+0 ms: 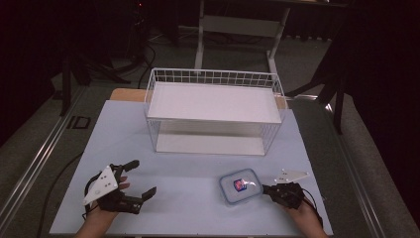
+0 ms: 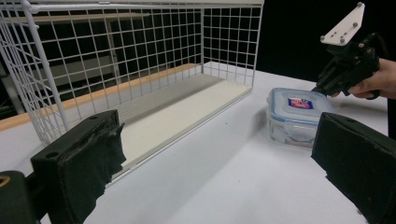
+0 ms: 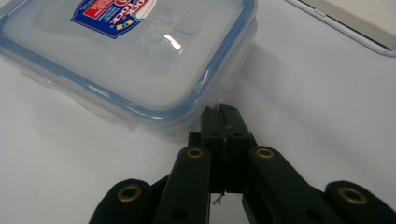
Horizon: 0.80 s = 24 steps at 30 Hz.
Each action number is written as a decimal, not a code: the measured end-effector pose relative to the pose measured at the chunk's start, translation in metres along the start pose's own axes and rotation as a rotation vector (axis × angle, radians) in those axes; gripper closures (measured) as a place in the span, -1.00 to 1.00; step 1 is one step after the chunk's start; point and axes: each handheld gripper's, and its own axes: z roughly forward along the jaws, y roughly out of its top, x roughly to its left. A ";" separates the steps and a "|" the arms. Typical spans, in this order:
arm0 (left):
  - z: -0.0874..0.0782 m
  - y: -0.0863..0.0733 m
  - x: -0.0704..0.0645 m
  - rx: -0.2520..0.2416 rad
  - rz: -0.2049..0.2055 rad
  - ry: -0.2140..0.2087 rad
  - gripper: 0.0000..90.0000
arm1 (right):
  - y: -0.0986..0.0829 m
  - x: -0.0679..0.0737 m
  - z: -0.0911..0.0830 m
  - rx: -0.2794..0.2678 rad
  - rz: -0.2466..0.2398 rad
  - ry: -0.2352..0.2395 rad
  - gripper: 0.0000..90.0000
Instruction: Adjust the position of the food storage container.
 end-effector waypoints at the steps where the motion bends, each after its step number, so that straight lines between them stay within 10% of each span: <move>1: 0.000 0.000 0.000 0.000 0.001 0.001 -0.94 | -0.001 0.000 -0.002 0.001 0.005 0.006 1.00; 10: 0.002 0.000 0.000 0.003 -0.001 -0.005 -0.94 | -0.008 0.007 -0.013 -0.017 0.017 0.034 1.00; 24: 0.004 -0.001 0.000 0.010 -0.004 -0.006 -0.94 | 0.023 0.023 0.018 0.000 -0.031 0.138 1.00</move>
